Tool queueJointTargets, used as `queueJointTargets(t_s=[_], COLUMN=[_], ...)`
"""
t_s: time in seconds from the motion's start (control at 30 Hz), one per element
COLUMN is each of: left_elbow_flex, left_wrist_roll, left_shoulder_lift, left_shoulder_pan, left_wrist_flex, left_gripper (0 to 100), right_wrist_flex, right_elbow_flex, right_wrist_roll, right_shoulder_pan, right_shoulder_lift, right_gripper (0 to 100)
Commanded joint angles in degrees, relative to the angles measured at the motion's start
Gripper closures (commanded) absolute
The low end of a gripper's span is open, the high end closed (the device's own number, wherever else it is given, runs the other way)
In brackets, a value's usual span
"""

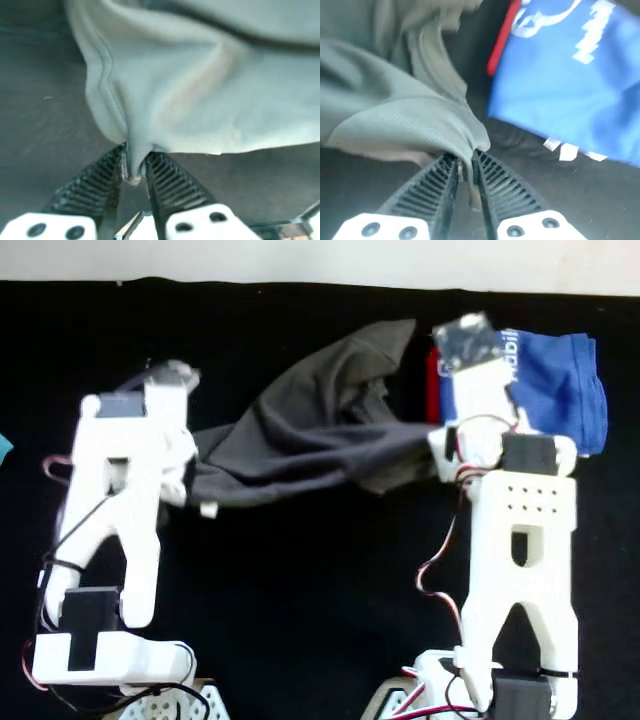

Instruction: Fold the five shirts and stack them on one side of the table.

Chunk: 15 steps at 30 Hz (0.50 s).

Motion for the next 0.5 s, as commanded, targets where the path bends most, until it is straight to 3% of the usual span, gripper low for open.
queueJointTargets(t_s=[0.0, 0.2, 0.47], left_elbow_flex=[-21.23, -41.63, -49.71], left_wrist_roll=[0.79, 1.93, 1.58], left_shoulder_lift=[-1.54, -3.82, -19.12], left_shoulder_pan=[-0.13, -2.86, -8.04], left_wrist_flex=[10.55, 14.15, 13.98], left_gripper=[99, 99, 99], right_wrist_flex=[-1.19, -1.19, 0.40], right_elbow_flex=[-10.77, -24.40, -44.79], right_wrist_roll=[-1.93, -1.58, -1.58], right_shoulder_pan=[1.36, 1.54, 1.54], right_shoulder_lift=[-2.59, -2.68, -2.77], right_gripper=[99.2, 99.2, 99.2])
